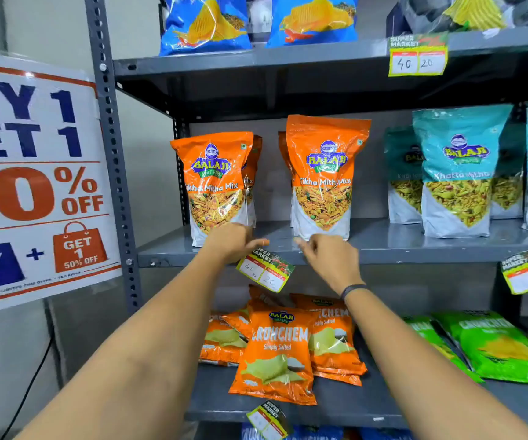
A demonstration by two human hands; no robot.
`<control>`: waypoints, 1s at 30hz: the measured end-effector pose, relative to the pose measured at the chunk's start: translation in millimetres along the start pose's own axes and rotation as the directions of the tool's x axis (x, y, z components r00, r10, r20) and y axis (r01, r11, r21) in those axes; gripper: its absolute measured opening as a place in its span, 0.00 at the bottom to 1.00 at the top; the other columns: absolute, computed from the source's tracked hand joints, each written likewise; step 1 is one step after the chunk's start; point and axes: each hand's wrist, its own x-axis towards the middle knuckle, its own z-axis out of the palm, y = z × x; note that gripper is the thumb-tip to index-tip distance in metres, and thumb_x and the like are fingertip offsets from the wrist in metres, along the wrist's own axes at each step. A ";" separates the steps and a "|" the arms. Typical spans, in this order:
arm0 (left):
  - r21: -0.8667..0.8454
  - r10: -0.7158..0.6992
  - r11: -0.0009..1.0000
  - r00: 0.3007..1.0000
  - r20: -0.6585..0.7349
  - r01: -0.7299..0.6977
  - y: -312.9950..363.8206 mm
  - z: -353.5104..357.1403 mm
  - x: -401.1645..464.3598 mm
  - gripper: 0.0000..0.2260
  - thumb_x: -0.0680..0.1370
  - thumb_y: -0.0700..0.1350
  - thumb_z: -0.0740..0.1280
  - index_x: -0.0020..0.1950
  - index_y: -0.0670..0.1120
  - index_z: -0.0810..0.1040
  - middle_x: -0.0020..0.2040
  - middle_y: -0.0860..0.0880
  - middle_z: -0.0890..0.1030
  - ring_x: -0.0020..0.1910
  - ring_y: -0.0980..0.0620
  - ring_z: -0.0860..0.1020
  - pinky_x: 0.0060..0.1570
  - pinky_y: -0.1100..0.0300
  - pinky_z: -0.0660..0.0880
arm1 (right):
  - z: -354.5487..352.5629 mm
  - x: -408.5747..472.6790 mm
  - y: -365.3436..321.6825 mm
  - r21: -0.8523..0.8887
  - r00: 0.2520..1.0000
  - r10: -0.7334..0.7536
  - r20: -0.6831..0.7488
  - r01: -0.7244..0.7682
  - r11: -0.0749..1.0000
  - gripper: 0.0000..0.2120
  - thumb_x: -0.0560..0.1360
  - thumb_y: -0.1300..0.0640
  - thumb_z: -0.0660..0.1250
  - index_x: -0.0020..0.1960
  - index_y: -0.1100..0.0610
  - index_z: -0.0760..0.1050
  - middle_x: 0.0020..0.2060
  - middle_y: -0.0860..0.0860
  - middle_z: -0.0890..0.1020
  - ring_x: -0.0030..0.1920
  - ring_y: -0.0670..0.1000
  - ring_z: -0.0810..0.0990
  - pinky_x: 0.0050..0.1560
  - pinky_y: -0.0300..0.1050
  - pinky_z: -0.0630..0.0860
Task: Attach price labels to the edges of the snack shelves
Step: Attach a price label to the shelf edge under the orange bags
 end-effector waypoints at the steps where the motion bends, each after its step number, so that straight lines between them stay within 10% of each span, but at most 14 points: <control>1: 0.011 0.006 1.000 0.999 0.031 -0.007 -1.5 2.8 -2.7 0.22 0.79 0.61 0.59 0.48 0.41 0.76 0.47 0.42 0.80 0.50 0.42 0.79 0.45 0.51 0.76 | 8.3 -5.4 0.2 0.035 0.995 0.036 0.090 -0.039 0.999 0.21 0.75 0.39 0.58 0.39 0.57 0.74 0.39 0.56 0.84 0.44 0.60 0.81 0.40 0.47 0.72; 12: 0.069 0.070 0.995 0.998 -0.004 -0.070 2.2 14.8 -9.0 0.12 0.79 0.50 0.64 0.54 0.42 0.75 0.55 0.41 0.78 0.53 0.40 0.78 0.46 0.51 0.75 | 47.0 -5.7 -6.9 0.525 0.983 0.120 0.139 -0.176 0.833 0.13 0.68 0.57 0.74 0.50 0.60 0.76 0.33 0.55 0.79 0.42 0.57 0.80 0.43 0.47 0.74; 18: -0.172 0.019 0.984 0.996 -0.085 -0.034 -6.3 33.8 -26.7 0.11 0.76 0.48 0.70 0.48 0.39 0.78 0.57 0.43 0.76 0.56 0.42 0.75 0.47 0.50 0.77 | 50.0 -4.0 1.3 0.487 0.988 0.028 0.152 -0.100 0.868 0.08 0.68 0.60 0.74 0.45 0.62 0.80 0.32 0.53 0.77 0.37 0.50 0.76 0.37 0.39 0.72; 30: -0.126 -0.092 0.990 0.967 -0.235 0.064 3.5 52.0 -29.6 0.11 0.75 0.51 0.71 0.50 0.44 0.83 0.54 0.46 0.75 0.58 0.45 0.70 0.36 0.56 0.70 | 57.2 -3.8 0.0 0.414 0.994 0.030 0.109 -0.073 0.907 0.04 0.69 0.57 0.72 0.42 0.57 0.80 0.37 0.55 0.84 0.39 0.52 0.80 0.39 0.44 0.75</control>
